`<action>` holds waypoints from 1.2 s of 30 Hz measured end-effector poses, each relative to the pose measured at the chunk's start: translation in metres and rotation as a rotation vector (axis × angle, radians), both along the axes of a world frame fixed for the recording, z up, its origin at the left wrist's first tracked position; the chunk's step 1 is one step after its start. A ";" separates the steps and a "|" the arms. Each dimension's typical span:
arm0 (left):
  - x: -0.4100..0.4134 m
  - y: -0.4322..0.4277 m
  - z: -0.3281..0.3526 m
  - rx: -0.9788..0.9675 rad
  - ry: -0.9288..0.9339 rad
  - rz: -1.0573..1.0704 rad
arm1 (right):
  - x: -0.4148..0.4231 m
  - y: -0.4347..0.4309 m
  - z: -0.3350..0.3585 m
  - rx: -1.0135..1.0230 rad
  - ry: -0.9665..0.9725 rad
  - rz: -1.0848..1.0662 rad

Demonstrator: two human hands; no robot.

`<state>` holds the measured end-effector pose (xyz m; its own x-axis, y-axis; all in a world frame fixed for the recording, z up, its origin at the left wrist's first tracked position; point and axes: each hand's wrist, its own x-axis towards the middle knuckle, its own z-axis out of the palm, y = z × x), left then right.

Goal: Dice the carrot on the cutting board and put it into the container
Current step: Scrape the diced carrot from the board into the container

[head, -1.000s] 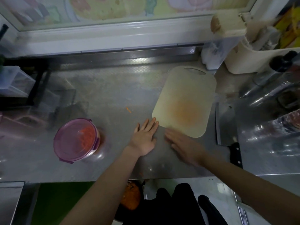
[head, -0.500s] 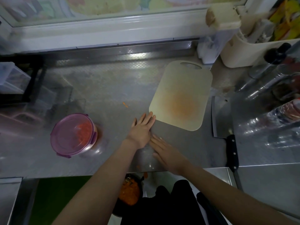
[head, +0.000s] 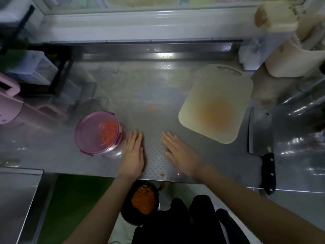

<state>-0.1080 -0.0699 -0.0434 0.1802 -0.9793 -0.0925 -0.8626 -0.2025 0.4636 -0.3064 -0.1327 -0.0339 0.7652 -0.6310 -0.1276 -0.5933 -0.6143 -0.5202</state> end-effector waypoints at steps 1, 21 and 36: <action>0.005 0.006 -0.001 0.010 -0.011 0.026 | 0.007 -0.020 0.003 -0.011 -0.019 -0.033; 0.014 0.032 0.001 0.044 0.072 0.041 | 0.013 -0.028 -0.007 0.081 0.034 0.294; 0.003 0.074 0.003 -0.086 0.067 0.205 | -0.012 0.021 -0.009 0.048 0.046 -0.147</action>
